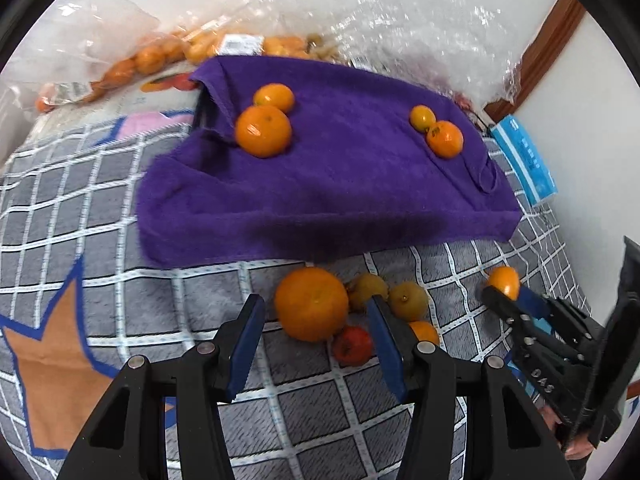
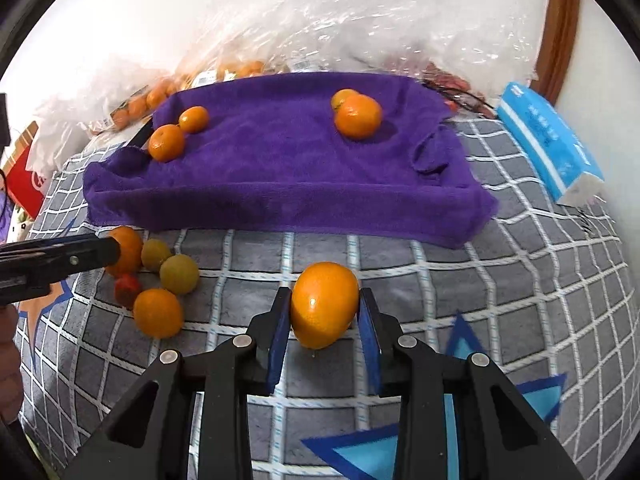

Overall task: Organize fruits
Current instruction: 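Grasp a large orange with the right tool while the left tool grasps an orange, then carry both held oranges up over the purple towel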

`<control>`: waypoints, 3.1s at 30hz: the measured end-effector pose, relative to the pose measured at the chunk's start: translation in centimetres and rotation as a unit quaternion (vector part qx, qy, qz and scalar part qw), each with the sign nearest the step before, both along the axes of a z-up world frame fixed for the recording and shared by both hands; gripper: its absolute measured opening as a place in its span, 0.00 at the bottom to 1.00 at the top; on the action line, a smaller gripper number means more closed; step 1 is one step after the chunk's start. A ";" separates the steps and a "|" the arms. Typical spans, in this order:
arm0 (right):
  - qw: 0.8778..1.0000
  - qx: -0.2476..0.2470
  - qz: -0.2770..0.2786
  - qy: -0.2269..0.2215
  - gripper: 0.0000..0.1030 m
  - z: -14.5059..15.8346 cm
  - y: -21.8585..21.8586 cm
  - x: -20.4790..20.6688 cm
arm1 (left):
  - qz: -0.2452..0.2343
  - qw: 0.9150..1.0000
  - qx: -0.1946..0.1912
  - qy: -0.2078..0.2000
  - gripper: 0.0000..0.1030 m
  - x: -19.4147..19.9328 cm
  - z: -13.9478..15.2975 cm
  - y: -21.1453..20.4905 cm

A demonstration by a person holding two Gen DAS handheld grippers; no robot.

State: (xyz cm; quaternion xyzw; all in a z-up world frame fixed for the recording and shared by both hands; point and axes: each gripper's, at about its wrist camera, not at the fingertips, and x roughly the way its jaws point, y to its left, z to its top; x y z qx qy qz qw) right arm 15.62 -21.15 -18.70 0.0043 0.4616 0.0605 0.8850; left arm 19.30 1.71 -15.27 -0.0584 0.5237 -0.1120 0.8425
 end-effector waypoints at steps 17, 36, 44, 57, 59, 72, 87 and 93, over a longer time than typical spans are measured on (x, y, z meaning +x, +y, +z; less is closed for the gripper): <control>0.999 0.005 -0.018 -0.036 0.32 2.1 -0.8 -0.8 | 0.009 1.000 0.015 0.006 0.37 0.0 0.5 0.6; 0.998 0.000 0.013 -0.063 0.32 7.3 1.1 -1.9 | 0.043 0.998 -0.007 -0.053 0.37 -3.3 7.0 2.2; 0.996 0.002 0.020 -0.083 0.32 8.9 1.5 -1.1 | 0.049 0.996 -0.007 -0.072 0.37 -3.1 8.7 2.5; 0.995 0.013 0.012 -0.102 0.32 10.1 0.9 -0.3 | 0.046 0.996 -0.005 -0.079 0.37 -2.7 9.4 2.4; 0.994 0.015 0.010 -0.105 0.32 10.3 0.7 -0.3 | 0.046 0.996 -0.005 -0.080 0.37 -2.7 9.4 2.3; 0.993 0.009 0.007 -0.118 0.32 10.7 0.7 -0.3 | 0.038 0.995 -0.014 -0.086 0.37 -3.0 9.7 2.0; 0.993 0.004 0.008 -0.121 0.32 10.1 0.9 2.5 | 0.054 0.995 -0.015 -0.088 0.37 -0.4 9.4 3.3; 0.994 0.004 -0.004 -0.111 0.32 9.1 0.1 4.4 | 0.053 0.995 -0.019 -0.084 0.37 1.3 8.6 3.4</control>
